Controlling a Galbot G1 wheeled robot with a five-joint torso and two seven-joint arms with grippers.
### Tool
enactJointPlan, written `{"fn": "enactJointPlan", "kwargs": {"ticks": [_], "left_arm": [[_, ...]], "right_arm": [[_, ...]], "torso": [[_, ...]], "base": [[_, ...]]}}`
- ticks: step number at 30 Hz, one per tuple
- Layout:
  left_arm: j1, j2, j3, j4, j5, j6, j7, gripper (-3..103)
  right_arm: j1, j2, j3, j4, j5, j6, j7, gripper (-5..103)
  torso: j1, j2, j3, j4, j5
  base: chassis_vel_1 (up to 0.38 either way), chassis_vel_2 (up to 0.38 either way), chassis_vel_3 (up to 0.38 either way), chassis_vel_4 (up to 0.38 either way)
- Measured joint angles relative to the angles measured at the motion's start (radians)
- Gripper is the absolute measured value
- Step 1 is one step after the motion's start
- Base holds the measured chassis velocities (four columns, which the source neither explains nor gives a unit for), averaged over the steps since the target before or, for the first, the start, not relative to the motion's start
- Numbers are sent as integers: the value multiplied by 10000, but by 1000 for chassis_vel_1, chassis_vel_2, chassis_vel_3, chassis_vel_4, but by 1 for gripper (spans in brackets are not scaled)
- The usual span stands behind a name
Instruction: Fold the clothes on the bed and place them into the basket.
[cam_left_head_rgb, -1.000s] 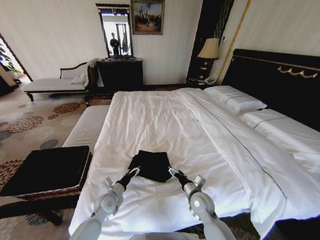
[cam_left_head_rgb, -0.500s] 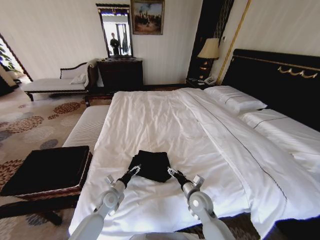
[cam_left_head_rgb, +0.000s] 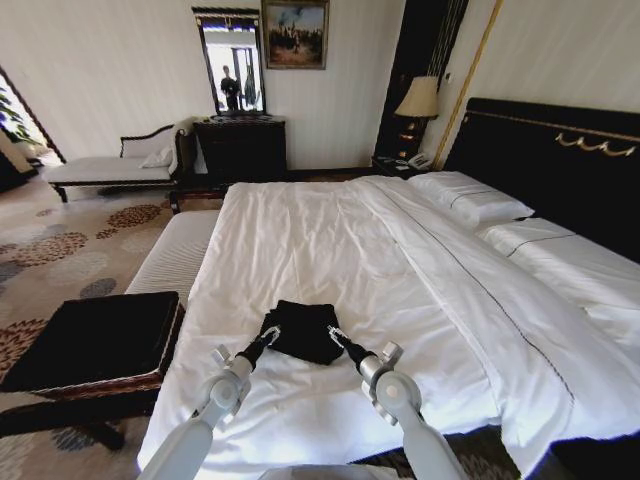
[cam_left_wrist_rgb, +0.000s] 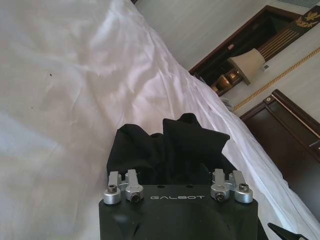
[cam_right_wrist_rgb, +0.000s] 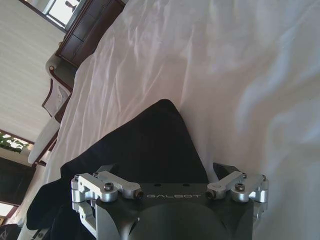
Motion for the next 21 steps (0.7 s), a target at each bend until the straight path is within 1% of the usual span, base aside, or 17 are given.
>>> {"fn": "enactJointPlan", "kwargs": {"ticks": [2, 3, 4, 5, 8, 10, 11, 12, 14, 15, 17, 18, 20, 21], "left_arm": [[-93, -62, 41, 71, -1, -9, 6, 48], [-93, -62, 41, 71, -1, -9, 6, 48], [-139, -77, 69, 105, -1, -16, 11, 43], [-169, -86, 87, 126, -1, -21, 15, 43], [-263, -138, 179, 198, 25, -30, 30, 27], [-275, -147, 200, 213, 42, -33, 31, 27], [-293, -167, 252, 241, 74, -41, 31, 16], [-303, -190, 300, 262, 94, -49, 31, 16], [-314, -228, 353, 290, 110, -59, 32, 7], [-314, -228, 353, 290, 110, -59, 32, 7], [-316, -288, 395, 313, 151, -101, 47, 4], [-315, -296, 406, 315, 198, -139, 83, 4], [-312, -291, 430, 315, 306, -214, 143, 4], [-312, -291, 430, 315, 306, -214, 143, 4]], "right_arm": [[179, 14, -116, -305, -53, -37, -32, 100], [179, 14, -116, -305, -53, -37, -32, 100], [245, 21, -161, -400, -21, -83, -56, 100], [286, 30, -183, -448, 38, -110, -74, 100], [422, 100, -234, -626, 256, -185, -87, 100], [438, 110, -245, -652, 278, -193, -92, 101], [464, 130, -270, -696, 309, -208, -112, 97], [479, 142, -286, -722, 313, -212, -127, 97], [508, 159, -308, -777, 314, -212, -147, 87], [508, 159, -308, -777, 314, -212, -147, 87], [535, 181, -321, -821, 302, -213, -206, 76], [538, 186, -329, -835, 258, -213, -245, 76], [538, 189, -351, -842, 139, -182, -307, 65], [538, 189, -351, -842, 139, -182, -307, 65]], "torso": [[1, 0, 0, -1, 0], [1, 0, 0, -1, 0], [0, 0, 0, -1, 0], [1, 0, 0, -2, 0], [0, 0, 0, -1, 0], [0, 0, 0, -1, 0], [1, 0, 0, -2, 0], [0, 0, 0, -1, 0], [0, 0, 0, -2, 0], [0, 0, 0, -2, 0], [0, 0, 0, -2, 0], [1, 0, 0, -2, 0], [1, 0, 0, -2, 0], [1, 0, 0, -2, 0]], "base": [[0, 0, 0, 0], [0, 0, 0, 0], [0, 0, 0, 0], [0, 0, 0, 0], [0, 0, 0, 0], [0, 0, 0, 0], [0, 0, 0, 0], [0, 0, 0, 0], [0, 0, 0, 0], [0, 0, 0, 0], [0, 0, 0, 0], [0, 0, 0, 0], [0, 0, 0, 0], [0, 0, 0, 0]]}}
